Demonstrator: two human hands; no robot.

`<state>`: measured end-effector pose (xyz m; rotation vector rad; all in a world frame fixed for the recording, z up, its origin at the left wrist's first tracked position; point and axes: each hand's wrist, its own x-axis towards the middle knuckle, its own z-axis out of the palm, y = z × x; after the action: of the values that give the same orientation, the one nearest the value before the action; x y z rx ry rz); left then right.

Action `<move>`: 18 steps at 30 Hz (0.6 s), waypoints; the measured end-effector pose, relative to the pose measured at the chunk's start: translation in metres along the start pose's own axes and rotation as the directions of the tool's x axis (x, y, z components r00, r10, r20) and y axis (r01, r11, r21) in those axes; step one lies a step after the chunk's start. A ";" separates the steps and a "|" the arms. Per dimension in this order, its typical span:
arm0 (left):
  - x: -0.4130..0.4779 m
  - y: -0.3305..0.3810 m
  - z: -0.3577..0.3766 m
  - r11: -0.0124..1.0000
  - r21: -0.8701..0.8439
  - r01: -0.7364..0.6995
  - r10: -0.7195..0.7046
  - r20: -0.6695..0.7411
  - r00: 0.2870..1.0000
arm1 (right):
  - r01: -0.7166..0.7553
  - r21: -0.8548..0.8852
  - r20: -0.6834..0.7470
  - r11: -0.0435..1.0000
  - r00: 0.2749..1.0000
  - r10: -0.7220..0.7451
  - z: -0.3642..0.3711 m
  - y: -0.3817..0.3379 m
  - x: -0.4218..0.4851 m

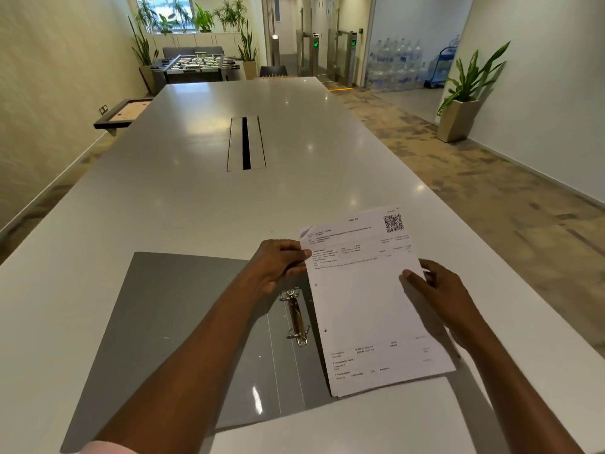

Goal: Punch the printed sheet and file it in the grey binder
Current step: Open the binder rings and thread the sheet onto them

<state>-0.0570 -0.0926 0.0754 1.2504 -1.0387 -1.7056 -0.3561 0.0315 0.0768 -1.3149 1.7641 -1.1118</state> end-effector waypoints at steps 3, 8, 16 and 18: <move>-0.001 0.004 -0.004 0.999 -0.046 -0.024 0.024 0.018 1.000 | 0.028 0.009 0.089 1.000 0.996 -0.028 0.001 -0.010 -0.001; -0.007 0.005 -0.012 0.998 -0.043 -0.035 0.039 0.098 0.994 | 0.036 0.125 0.136 0.991 0.989 -0.053 -0.008 -0.009 -0.003; -0.023 0.001 -0.026 0.987 0.157 -0.032 -0.010 0.262 0.965 | 0.055 0.142 0.090 0.988 0.994 -0.068 -0.002 -0.038 -0.007; -0.027 0.004 -0.030 0.979 0.198 -0.050 -0.003 0.256 0.967 | 0.079 0.131 0.071 0.988 0.993 -0.089 0.001 -0.046 -0.009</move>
<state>-0.0217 -0.0746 0.0824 1.1564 -1.4051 -1.8112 -0.3348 0.0335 0.1187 -1.3460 1.5676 -1.1851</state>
